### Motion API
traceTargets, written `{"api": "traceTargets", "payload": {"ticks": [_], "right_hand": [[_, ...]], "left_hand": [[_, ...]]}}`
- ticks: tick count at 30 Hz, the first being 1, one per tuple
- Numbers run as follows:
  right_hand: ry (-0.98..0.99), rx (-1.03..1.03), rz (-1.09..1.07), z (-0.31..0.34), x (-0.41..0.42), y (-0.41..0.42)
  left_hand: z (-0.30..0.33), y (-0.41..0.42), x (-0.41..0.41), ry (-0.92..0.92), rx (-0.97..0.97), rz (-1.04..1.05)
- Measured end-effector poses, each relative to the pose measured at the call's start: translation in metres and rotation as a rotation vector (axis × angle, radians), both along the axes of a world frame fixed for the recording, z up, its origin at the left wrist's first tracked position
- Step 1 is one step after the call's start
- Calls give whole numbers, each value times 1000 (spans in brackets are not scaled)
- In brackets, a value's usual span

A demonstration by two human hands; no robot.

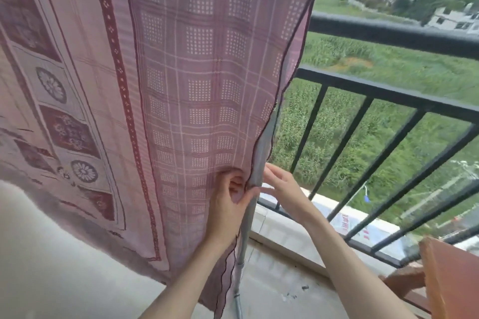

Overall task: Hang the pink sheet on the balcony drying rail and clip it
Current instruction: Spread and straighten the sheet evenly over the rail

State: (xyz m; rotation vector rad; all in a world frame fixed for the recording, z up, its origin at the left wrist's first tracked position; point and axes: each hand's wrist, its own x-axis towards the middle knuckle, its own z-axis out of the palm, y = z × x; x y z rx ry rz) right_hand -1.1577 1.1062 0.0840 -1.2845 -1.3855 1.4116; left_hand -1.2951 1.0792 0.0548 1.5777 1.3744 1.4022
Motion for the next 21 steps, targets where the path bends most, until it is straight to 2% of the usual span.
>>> {"api": "traceTargets", "payload": {"ticks": [3, 6, 10, 13, 18, 21], "right_hand": [[166, -10, 86, 3, 1, 6], [267, -16, 228, 1, 5, 13], [326, -33, 337, 3, 14, 22], [286, 12, 392, 7, 26, 27], [92, 279, 83, 14, 41, 53], [31, 360, -78, 23, 53, 69]], "left_hand": [[12, -7, -4, 55, 48, 15], [26, -7, -1, 116, 99, 141], [36, -12, 20, 86, 90, 306], [41, -23, 36, 47, 85, 465], [48, -38, 60, 9, -8, 677], [51, -43, 69, 20, -17, 711]]}}
